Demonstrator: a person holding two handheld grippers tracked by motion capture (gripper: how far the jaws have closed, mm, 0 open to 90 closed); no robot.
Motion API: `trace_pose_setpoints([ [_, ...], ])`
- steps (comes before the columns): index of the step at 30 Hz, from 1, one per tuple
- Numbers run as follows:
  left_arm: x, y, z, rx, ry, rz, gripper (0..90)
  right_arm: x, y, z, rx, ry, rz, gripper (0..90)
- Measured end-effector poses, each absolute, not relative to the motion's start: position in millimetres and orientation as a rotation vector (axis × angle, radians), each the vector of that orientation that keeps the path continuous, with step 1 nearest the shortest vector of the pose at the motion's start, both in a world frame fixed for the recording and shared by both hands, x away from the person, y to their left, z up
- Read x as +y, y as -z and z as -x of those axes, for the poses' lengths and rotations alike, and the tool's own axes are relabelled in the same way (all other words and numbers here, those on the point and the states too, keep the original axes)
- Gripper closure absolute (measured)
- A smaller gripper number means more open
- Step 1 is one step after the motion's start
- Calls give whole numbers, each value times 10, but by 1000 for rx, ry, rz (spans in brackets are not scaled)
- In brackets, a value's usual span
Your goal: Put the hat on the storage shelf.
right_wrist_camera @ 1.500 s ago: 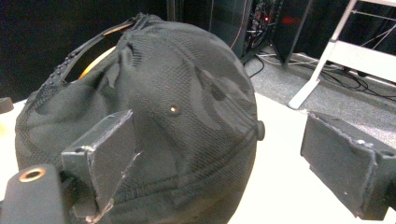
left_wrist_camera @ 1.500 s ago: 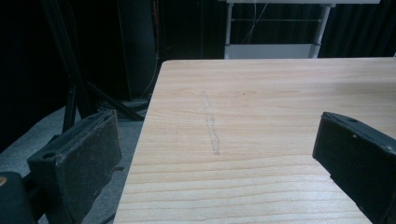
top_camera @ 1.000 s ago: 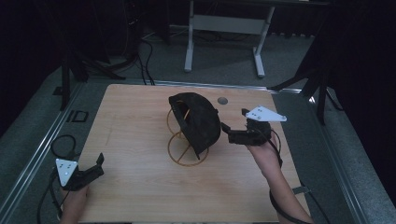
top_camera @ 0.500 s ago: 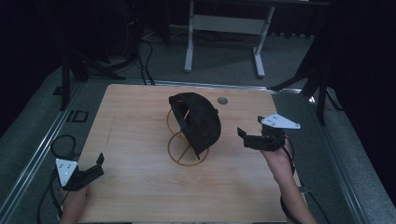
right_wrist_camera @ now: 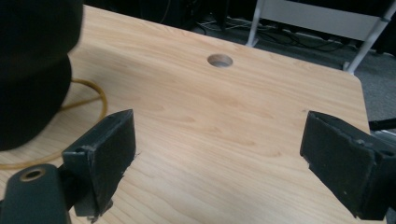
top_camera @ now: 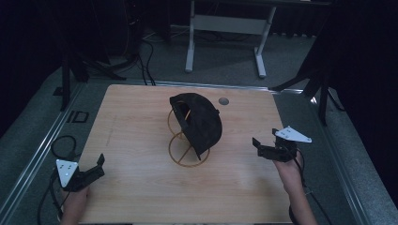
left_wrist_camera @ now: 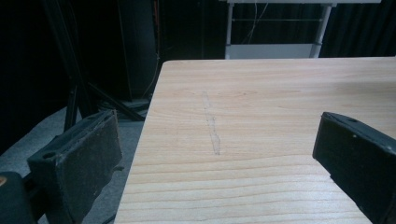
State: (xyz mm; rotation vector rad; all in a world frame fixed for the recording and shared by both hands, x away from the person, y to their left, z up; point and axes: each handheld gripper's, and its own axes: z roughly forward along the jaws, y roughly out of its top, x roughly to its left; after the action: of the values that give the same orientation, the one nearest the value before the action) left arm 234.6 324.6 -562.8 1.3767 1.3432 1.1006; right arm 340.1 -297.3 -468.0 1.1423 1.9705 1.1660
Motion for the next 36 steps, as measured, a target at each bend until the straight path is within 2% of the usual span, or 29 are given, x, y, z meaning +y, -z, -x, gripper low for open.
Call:
trace_pose_setpoints([
  [13,3245,5628,-2345,1341,-1101,-1379,17,-3233,5106,-3342,1949,-1097,-1207,107],
  [36,3247,5629,-2345,1341,-1097,-1377,17,-3572,5422,-3000,1902,-1042,-1302,121],
])
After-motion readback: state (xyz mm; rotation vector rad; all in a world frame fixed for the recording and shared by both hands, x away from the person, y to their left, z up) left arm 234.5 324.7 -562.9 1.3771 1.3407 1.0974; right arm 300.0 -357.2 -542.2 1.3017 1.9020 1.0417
